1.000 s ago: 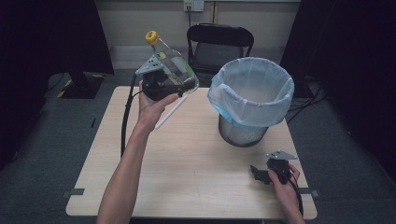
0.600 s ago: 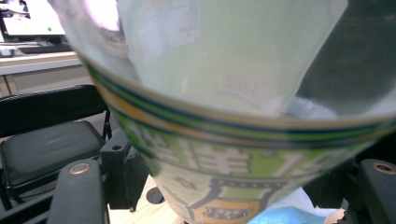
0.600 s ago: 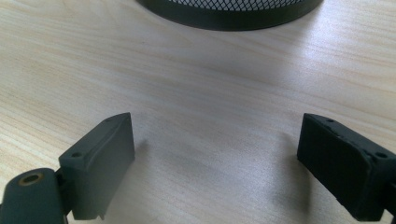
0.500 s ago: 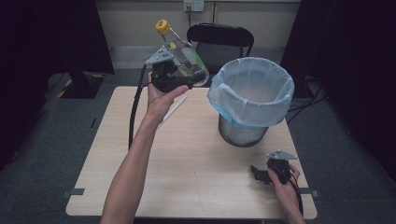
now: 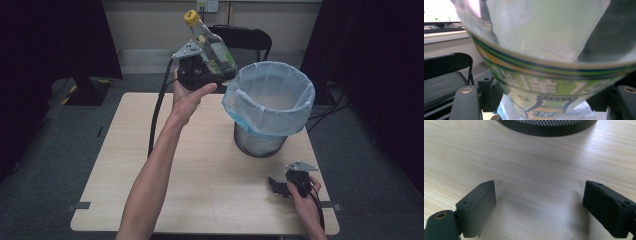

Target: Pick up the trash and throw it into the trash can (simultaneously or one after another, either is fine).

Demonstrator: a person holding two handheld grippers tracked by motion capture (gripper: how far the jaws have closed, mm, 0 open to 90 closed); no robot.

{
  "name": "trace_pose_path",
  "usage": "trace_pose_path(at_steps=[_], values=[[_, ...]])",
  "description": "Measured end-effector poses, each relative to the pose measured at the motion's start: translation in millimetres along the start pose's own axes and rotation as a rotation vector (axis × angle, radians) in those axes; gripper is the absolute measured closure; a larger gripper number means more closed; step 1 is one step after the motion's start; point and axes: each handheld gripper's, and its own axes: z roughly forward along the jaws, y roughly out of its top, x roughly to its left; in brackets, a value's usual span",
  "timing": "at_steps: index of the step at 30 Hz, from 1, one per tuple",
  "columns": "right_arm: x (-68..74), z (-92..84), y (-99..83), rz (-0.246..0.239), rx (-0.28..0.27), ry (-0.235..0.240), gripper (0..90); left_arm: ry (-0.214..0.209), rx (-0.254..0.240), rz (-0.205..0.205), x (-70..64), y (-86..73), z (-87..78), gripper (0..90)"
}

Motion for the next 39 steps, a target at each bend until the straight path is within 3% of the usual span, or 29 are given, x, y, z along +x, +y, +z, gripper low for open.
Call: trace_pose_path(at_steps=[17,25,39], values=[[0.0,-0.1,-0.1,-0.001,-0.001,0.000,10.8,-0.039,0.032,-0.006,-4.2,-0.9,30.7,28.1],[-0.1,-0.2,-0.2,-0.004,0.000,0.001,10.9,-0.058,0.041,-0.028,-4.8,-2.3,44.2,28.1],[-0.1,-0.2,-0.2,-0.004,-0.001,0.002,10.9,-0.099,0.117,-0.018,-14.0,-0.1,80.7,28.1]])
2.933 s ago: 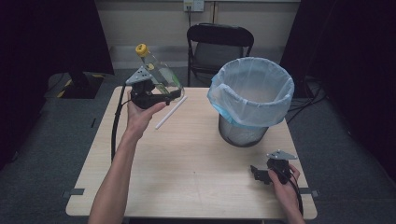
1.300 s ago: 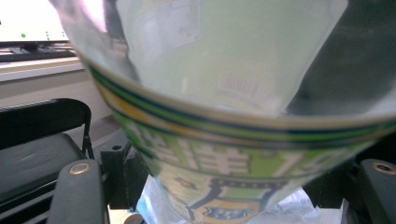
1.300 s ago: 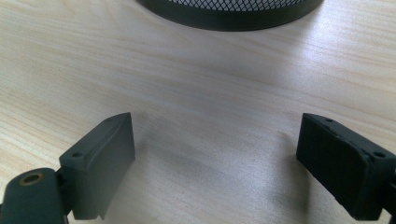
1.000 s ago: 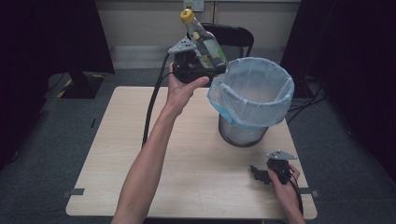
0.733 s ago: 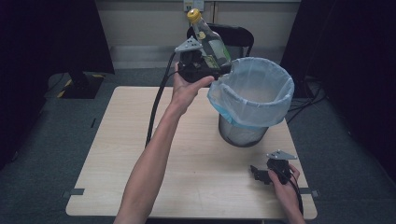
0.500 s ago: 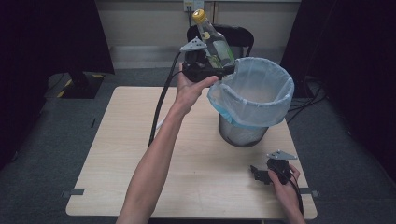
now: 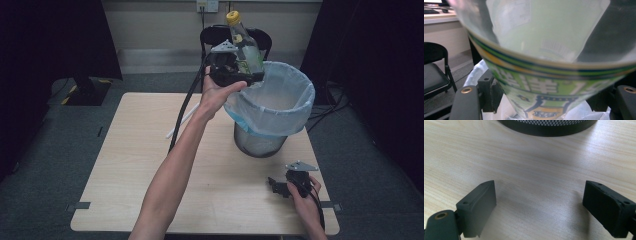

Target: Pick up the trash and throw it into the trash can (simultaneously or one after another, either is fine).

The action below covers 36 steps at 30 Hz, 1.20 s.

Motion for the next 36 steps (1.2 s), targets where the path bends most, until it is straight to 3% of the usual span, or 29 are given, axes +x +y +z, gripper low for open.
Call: trace_pose_path(at_steps=[7,11,17,22,25,27,29,36], values=[[0.1,0.1,0.0,0.002,0.000,-0.001,10.9,-0.037,0.050,0.002,-5.3,2.6,15.1,27.9],[0.1,0.1,0.0,0.002,-0.001,-0.001,10.9,-0.018,0.085,0.026,-9.7,3.7,22.4,27.8],[0.2,0.0,0.0,0.003,0.000,0.000,10.9,-0.024,0.086,0.025,-10.0,4.5,24.0,26.2],[-0.1,0.2,0.0,-0.001,-0.002,-0.002,10.9,-0.012,0.129,0.034,-6.8,0.2,28.7,24.6],[-0.1,0.2,0.0,-0.001,-0.002,-0.002,10.9,-0.050,0.058,-0.011,-4.6,2.3,26.1,22.0],[0.0,0.2,0.0,0.001,-0.002,-0.002,10.8,-0.052,0.017,0.002,-7.7,9.6,20.9,26.1],[0.0,0.2,0.0,0.001,-0.002,-0.002,10.9,-0.039,0.025,0.025,-9.7,16.1,17.1,25.6],[0.2,-0.4,-0.4,0.003,-0.005,-0.003,12.0,-0.026,0.015,0.021,-5.5,18.7,2.4,23.2]])
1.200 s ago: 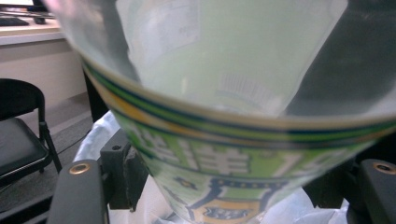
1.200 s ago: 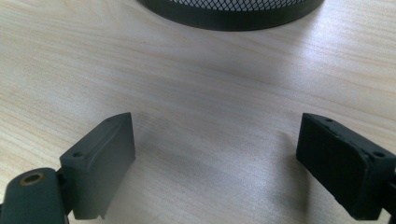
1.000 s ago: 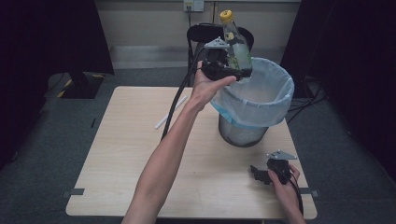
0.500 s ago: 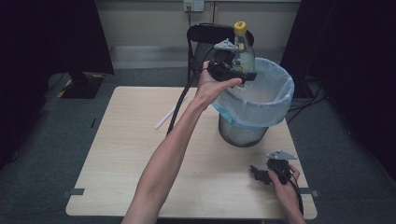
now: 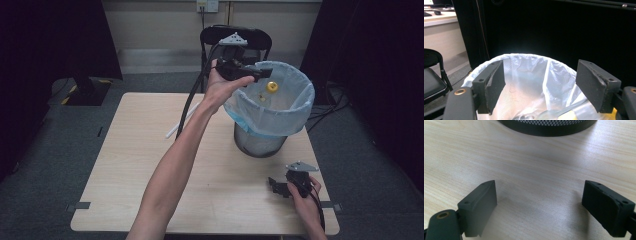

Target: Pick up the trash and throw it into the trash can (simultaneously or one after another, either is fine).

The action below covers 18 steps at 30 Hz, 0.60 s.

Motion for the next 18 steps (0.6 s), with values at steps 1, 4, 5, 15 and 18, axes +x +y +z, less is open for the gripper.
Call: trace_pose_path(at_steps=[1,4,5,15,18], values=[[0.0,0.0,0.0,0.000,0.000,0.000,12.0,0.001,-0.001,-0.002,1.0,-1.2,-2.1,23.2],[-0.1,0.1,-0.2,-0.002,-0.001,-0.001,12.1,0.027,-0.012,-0.007,8.1,-8.1,-14.3,24.2],[0.2,-0.2,-0.2,0.002,0.002,0.001,12.1,0.028,-0.014,-0.018,10.2,-10.0,-17.4,24.2],[0.0,-0.4,-0.3,0.002,0.003,0.002,12.1,0.065,-0.019,-0.073,33.5,-30.2,-49.4,23.9],[0.1,-0.4,-0.3,0.002,0.002,0.002,12.1,0.079,-0.026,-0.100,42.1,-38.1,-64.2,24.3]])
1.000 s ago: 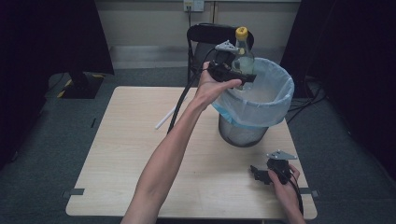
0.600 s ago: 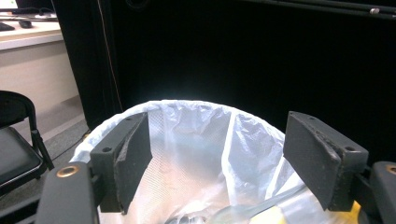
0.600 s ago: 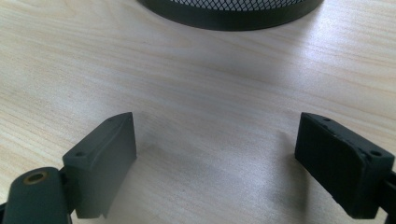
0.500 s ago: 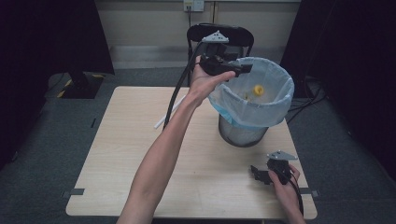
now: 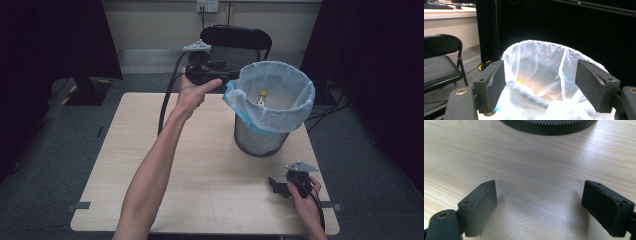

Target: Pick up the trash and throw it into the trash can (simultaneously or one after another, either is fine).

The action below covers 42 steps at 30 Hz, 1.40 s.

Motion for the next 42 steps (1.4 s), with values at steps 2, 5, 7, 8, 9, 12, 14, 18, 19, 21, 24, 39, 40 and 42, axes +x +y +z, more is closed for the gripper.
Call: trace_pose_path(at_steps=[2,5,7,8,9,12,14,18,19,21,24,39,40,42], values=[[0.0,0.0,0.0,0.000,0.000,0.000,12.1,0.007,0.002,-0.003,3.9,-2.8,-6.6,24.7],[0.0,0.0,0.0,0.000,0.000,0.000,12.1,0.023,-0.002,-0.007,8.5,-6.3,-16.8,24.9],[0.0,0.0,0.0,0.000,0.000,0.000,12.1,0.031,-0.004,-0.012,10.8,-9.0,-22.8,24.9],[0.0,0.0,0.0,0.000,0.000,0.000,12.1,0.037,-0.006,-0.014,11.8,-10.6,-25.4,24.9],[0.0,0.0,0.0,0.000,0.000,0.000,12.1,0.042,-0.002,-0.015,13.0,-12.0,-27.8,25.1],[0.0,0.0,0.0,0.000,0.000,0.000,12.1,0.062,0.006,-0.015,17.6,-17.5,-34.7,25.1],[0.0,0.0,0.0,0.000,0.000,0.000,12.1,0.074,0.012,-0.022,21.0,-22.7,-38.6,25.2],[0.0,0.0,0.0,0.000,0.000,0.000,12.1,0.065,0.041,-0.042,29.3,-35.9,-47.0,27.9],[0.0,0.0,0.0,0.000,0.000,0.000,12.1,0.074,0.048,-0.036,30.8,-39.7,-49.0,28.2],[0.0,0.0,0.0,0.000,0.000,0.000,12.1,0.084,0.052,-0.045,33.1,-48.0,-53.3,28.0],[0.0,0.0,0.0,0.000,0.000,0.000,12.1,0.094,0.056,-0.054,36.1,-56.1,-57.7,27.9],[0.0,0.0,0.0,0.000,0.000,0.000,12.1,0.134,0.090,-0.129,61.8,-112.4,-80.6,31.0],[0.0,0.0,0.0,0.000,0.000,-0.001,12.1,0.146,0.111,-0.126,63.3,-115.9,-81.1,31.1],[0.0,0.0,0.0,0.000,0.000,0.000,12.1,0.173,0.144,-0.118,66.7,-123.2,-82.4,31.3]])
